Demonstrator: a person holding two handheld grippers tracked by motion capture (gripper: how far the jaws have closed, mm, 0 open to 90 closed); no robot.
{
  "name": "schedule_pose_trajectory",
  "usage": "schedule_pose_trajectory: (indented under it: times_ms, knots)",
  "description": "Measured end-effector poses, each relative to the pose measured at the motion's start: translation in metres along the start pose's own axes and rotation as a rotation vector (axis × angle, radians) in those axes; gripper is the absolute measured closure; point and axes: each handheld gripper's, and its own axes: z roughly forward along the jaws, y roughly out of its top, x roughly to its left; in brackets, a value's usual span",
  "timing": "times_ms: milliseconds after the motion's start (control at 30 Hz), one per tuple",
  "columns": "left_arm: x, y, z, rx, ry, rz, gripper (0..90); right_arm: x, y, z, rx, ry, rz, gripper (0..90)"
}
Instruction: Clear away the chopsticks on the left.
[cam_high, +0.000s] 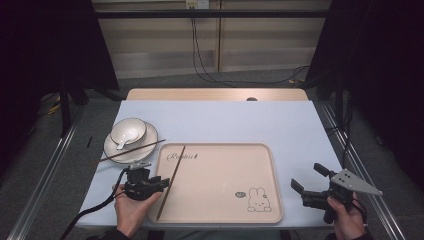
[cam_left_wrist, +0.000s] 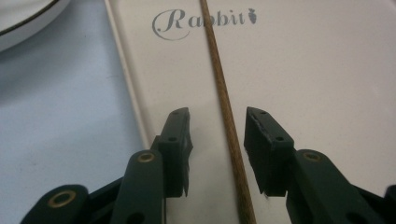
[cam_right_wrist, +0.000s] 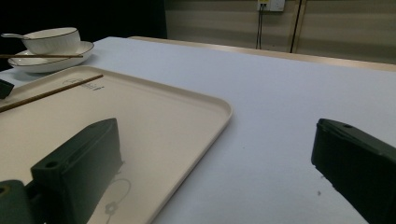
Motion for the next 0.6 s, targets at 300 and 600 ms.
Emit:
schedule_pose_trajectory:
  times_ms: [300,600]
  knots:
    - [0.003,0.004,-0.011,-0.079,-0.044,0.087,31.9,0.0,0.0,0.0,-0.002,0.001,0.001,1.2]
    - [0.018,0.012,-0.037,-0.192,-0.046,0.19,16.9,0.0,0.0,0.0,-0.002,0.001,0.003,1.2]
